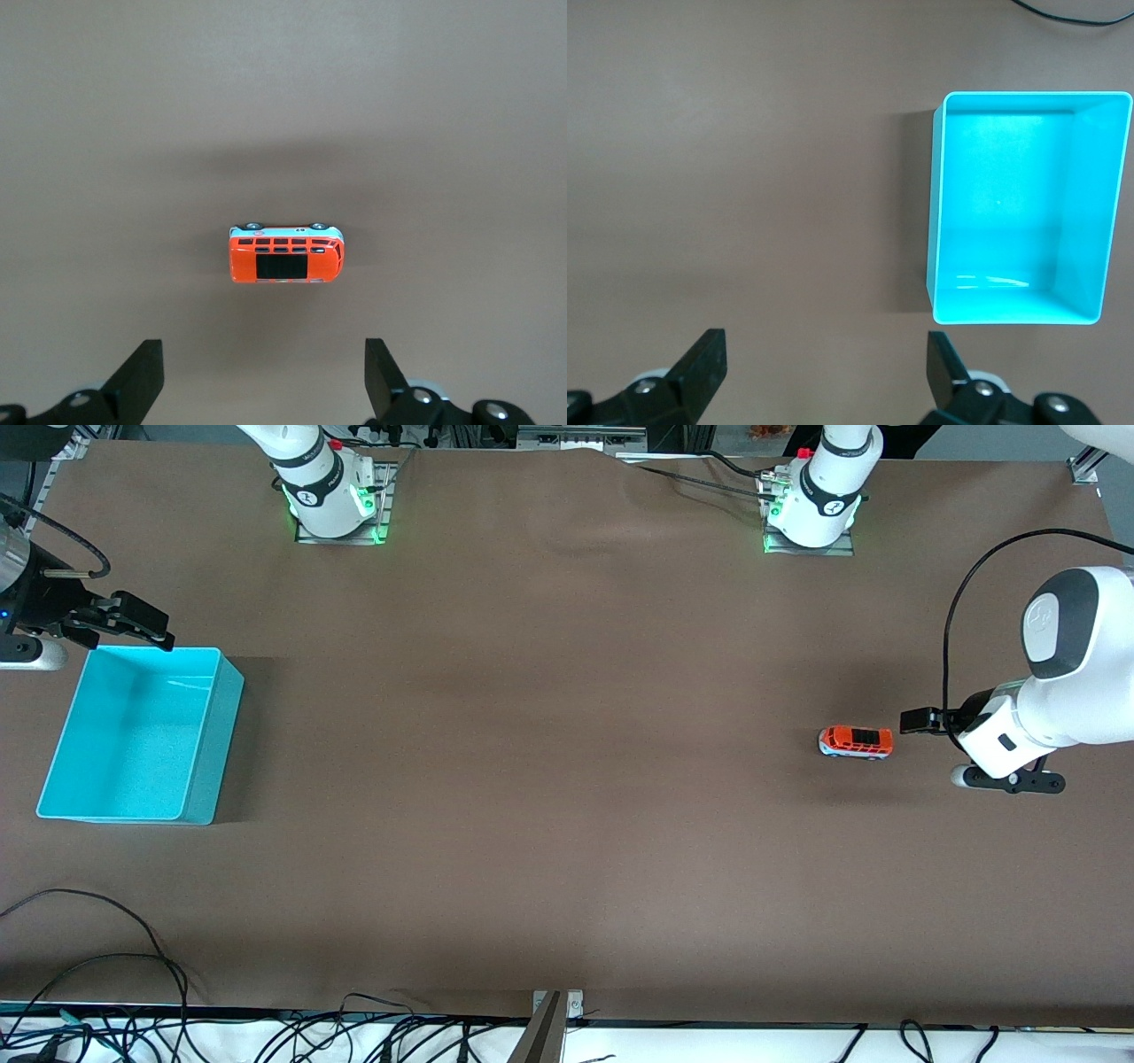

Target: Wind up bus and store in blue box

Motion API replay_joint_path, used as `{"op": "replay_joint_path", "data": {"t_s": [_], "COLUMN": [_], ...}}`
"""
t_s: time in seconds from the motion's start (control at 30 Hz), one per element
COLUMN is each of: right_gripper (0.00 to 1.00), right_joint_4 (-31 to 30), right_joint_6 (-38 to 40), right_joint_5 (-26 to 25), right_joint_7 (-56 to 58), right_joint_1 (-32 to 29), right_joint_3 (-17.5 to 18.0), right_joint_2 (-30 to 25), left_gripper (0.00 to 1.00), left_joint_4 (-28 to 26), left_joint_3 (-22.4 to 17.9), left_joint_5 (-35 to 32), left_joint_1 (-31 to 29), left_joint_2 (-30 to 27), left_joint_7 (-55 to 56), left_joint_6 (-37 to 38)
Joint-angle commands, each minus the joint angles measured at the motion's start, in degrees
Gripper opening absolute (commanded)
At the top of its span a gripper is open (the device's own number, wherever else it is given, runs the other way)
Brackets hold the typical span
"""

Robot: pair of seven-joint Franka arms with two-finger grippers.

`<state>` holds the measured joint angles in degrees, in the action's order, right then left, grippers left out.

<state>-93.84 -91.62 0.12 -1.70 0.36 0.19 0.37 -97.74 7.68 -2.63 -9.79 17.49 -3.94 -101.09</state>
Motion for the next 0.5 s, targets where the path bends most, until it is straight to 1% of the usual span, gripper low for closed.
{"op": "replay_joint_path", "data": {"t_s": [0.0, 0.2, 0.47], "right_gripper": [1.00, 1.00, 1.00], "right_joint_4": [-0.7, -0.8, -0.7], "right_joint_6": [0.2, 0.2, 0.2], "right_joint_5": [-1.0, -1.0, -1.0], "right_joint_7": [-0.3, -0.3, -0.3], "right_joint_1": [0.1, 0.1, 0.1], "right_joint_3": [0.1, 0.0, 0.0], "right_joint_2": [-1.2, -1.2, -1.2], "left_gripper": [1.00, 1.00, 1.00], "left_joint_4": [-0.3, -1.1, -4.1], "left_joint_3": [0.2, 0.2, 0.1], "left_joint_5": [0.9, 0.9, 0.3], "left_joint_1": [-0.3, -0.3, -0.3], "left_joint_2": [1.0, 1.5, 1.6], "left_joint_7": [9.1, 22.7, 42.9], "left_joint_6": [-0.5, -0.5, -0.8]}}
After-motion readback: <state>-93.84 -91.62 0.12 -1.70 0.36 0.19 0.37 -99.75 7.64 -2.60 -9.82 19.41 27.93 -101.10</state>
